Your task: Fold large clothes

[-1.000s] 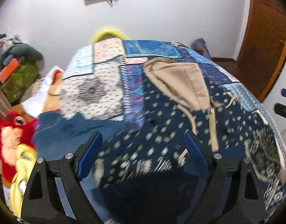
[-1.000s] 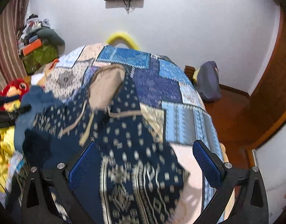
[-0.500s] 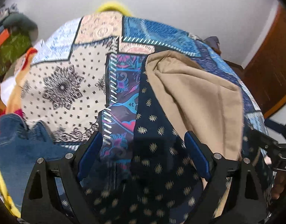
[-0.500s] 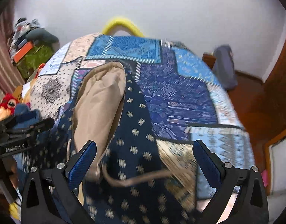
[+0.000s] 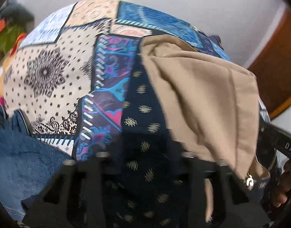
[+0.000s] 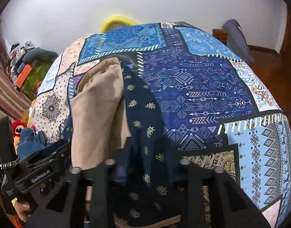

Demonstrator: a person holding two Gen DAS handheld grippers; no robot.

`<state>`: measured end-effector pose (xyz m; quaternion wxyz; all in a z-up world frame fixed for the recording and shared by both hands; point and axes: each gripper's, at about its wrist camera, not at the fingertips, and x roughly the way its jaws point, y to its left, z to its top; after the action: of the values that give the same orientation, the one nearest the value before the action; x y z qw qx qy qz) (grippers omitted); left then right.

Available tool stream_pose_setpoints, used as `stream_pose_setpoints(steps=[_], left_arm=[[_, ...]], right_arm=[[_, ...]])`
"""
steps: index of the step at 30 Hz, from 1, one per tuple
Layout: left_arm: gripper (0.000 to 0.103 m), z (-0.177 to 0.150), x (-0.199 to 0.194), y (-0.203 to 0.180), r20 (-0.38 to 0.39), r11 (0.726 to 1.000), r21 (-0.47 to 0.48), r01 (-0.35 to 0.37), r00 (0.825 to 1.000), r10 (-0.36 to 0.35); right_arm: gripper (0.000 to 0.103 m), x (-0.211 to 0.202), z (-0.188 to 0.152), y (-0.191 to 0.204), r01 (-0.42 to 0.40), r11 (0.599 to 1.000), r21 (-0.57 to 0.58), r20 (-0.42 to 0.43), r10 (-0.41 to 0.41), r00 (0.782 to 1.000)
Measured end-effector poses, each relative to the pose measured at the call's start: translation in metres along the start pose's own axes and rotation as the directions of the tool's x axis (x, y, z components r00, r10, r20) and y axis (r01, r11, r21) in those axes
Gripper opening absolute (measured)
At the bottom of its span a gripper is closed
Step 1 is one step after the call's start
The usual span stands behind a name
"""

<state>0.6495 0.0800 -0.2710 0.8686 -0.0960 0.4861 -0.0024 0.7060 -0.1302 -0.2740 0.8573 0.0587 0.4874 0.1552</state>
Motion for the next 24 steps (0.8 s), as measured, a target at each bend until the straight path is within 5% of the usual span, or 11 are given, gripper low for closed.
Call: stream_pose_setpoints(steps=[4,12,24], left_arm=[[0.010,-0.003,-0.021,-0.016,0.036,0.995,0.082,-0.048,0.998,0.045],[0.006,-0.015,-0.117,-0.033,0.158,0.983,0.184,-0.022,0.987,-0.008],[0.005,-0.093,-0.220,-0.040,0.197,0.958,0.286,-0.009,0.979,-0.049]], right_arm=[[0.010,-0.020,-0.007,0.007,-0.029,0.999,-0.025,0.006,0.029,1.000],[0.009,-0.097,-0.033,0.027,-0.078,0.992,-0.096,0.083,0.086,0.993],[0.009,-0.213,-0.121,0.048,-0.089,0.981,-0.174,0.148,0.115,0.982]])
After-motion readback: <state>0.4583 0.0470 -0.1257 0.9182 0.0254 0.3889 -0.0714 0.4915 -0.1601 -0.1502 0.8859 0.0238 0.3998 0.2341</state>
